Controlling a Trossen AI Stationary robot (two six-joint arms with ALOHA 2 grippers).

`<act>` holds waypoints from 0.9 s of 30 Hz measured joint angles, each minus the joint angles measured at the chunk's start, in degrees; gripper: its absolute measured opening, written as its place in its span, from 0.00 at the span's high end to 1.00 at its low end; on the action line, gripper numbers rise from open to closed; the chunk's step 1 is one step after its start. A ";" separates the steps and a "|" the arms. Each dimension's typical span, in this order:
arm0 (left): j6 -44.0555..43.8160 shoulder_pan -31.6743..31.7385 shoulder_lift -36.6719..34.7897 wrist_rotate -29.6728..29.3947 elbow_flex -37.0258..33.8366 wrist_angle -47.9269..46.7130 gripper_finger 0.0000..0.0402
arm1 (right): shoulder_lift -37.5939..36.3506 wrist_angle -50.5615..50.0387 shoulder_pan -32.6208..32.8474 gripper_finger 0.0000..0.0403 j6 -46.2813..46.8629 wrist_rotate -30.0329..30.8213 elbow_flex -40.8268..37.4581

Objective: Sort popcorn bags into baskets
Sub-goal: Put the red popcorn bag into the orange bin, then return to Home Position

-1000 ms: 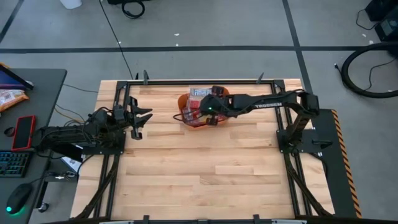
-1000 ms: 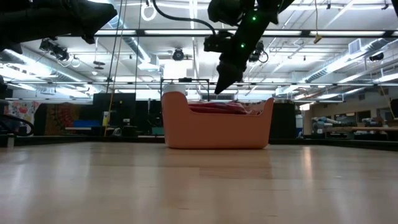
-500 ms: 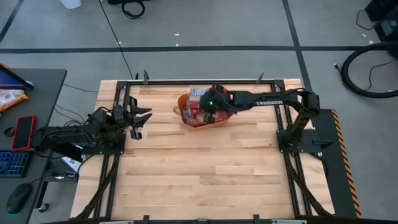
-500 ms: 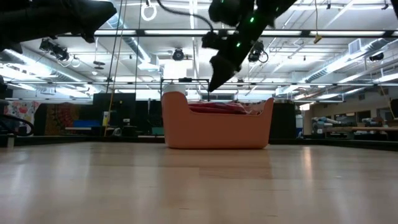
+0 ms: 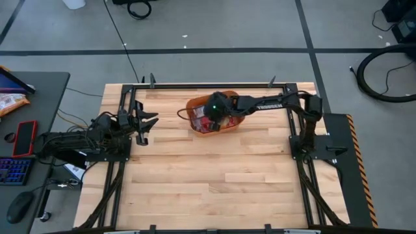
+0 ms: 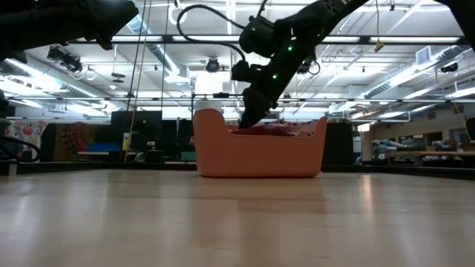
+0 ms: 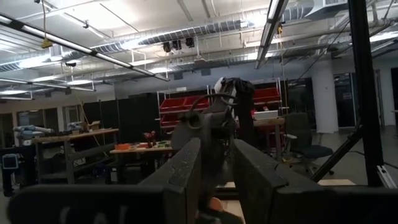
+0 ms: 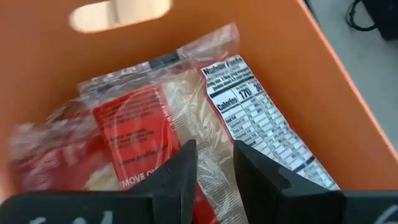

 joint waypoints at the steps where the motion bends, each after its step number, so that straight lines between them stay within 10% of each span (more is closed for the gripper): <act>1: 0.00 0.00 0.00 -0.03 0.00 0.02 0.77 | -0.51 -0.55 0.18 0.72 -0.06 0.09 -0.11; 13: 2.06 -0.11 -2.66 12.15 0.00 0.80 0.77 | -15.25 -5.30 1.46 0.73 4.90 4.68 -3.58; 27: -6.57 0.02 -7.30 -7.80 -2.29 -6.81 0.77 | -38.88 28.10 4.86 0.75 5.30 5.64 -40.00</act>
